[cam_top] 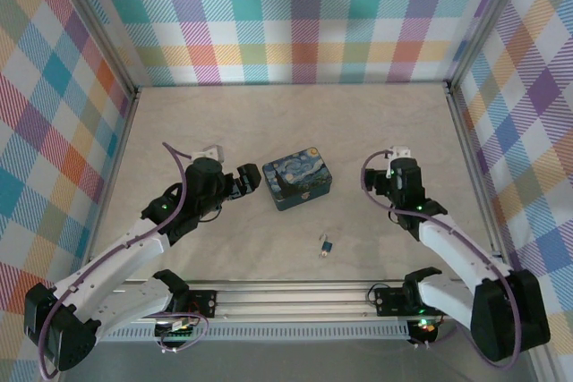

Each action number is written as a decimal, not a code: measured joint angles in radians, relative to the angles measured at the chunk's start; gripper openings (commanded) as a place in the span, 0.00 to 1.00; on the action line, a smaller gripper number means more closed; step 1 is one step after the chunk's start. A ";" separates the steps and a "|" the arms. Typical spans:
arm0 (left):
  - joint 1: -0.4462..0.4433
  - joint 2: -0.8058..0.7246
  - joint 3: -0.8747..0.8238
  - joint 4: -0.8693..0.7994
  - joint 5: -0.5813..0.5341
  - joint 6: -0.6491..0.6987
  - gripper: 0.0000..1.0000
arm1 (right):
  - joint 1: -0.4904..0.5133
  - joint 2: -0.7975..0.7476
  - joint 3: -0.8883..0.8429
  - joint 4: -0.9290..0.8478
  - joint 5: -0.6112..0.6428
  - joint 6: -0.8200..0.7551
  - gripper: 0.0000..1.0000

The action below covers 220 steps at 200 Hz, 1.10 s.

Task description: Unlock a padlock with a key

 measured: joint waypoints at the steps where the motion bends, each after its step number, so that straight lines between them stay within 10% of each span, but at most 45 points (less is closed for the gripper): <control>1: 0.000 0.000 0.000 0.000 0.000 0.000 1.00 | -0.002 0.005 0.000 0.001 0.001 -0.002 1.00; 220: 0.000 0.049 0.037 -0.031 -0.002 0.023 1.00 | -0.216 0.487 -0.179 0.870 -0.218 -0.135 1.00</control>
